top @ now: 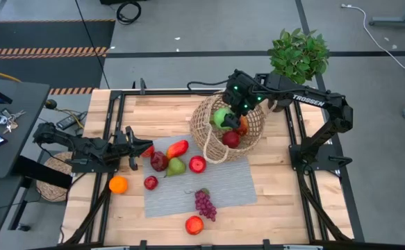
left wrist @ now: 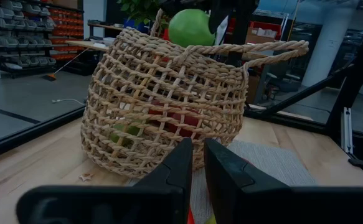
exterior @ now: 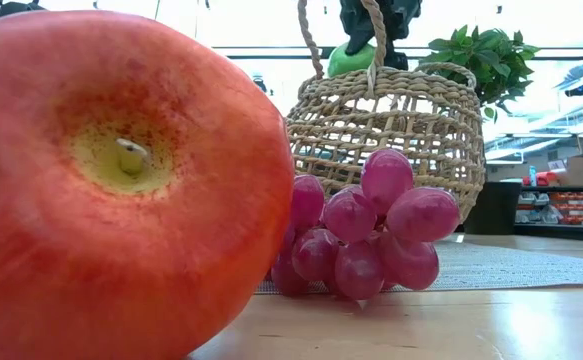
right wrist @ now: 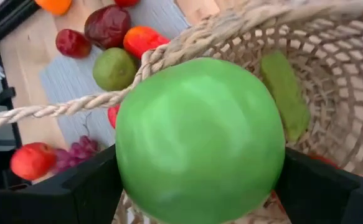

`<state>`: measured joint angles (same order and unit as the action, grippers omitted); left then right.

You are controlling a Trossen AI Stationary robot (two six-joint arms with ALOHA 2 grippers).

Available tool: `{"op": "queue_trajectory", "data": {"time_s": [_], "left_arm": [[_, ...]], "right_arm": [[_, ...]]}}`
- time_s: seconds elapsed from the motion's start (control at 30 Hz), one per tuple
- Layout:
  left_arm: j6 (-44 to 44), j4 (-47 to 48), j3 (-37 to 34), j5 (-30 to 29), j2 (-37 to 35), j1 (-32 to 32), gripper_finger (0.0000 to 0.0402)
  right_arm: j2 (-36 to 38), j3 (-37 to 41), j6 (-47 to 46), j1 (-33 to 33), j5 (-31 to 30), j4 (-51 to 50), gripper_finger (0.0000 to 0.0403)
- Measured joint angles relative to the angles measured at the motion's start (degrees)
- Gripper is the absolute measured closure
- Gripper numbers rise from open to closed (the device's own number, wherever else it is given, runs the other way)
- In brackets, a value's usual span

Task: Build produce basket
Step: Put the green apple into the brown basket

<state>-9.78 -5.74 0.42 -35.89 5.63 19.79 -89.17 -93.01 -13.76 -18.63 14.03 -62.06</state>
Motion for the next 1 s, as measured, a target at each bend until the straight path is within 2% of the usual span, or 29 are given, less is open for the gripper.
{"op": "queue_trajectory", "data": {"time_s": [0.3, 0.6, 0.9, 1.0], "left_arm": [[0.01, 0.00, -0.01, 0.00, -0.01, 0.00, 0.0353], [0.00, 0.00, 0.01, -0.01, 0.00, 0.00, 0.0353], [0.00, 0.00, 0.01, 0.01, -0.02, 0.00, 0.0353], [0.00, 0.00, -0.01, 0.01, -0.02, 0.00, 0.0353]], "right_arm": [[0.22, 0.02, 16.42, -0.35, -2.57, -5.00, 0.0038], [0.24, 0.02, 16.77, -0.37, -2.61, -10.33, 0.0038], [0.33, 6.38, 11.07, 1.04, -2.57, -2.98, 0.0038], [0.31, 8.68, 12.07, 1.36, -2.59, -2.56, 0.0038]]}}
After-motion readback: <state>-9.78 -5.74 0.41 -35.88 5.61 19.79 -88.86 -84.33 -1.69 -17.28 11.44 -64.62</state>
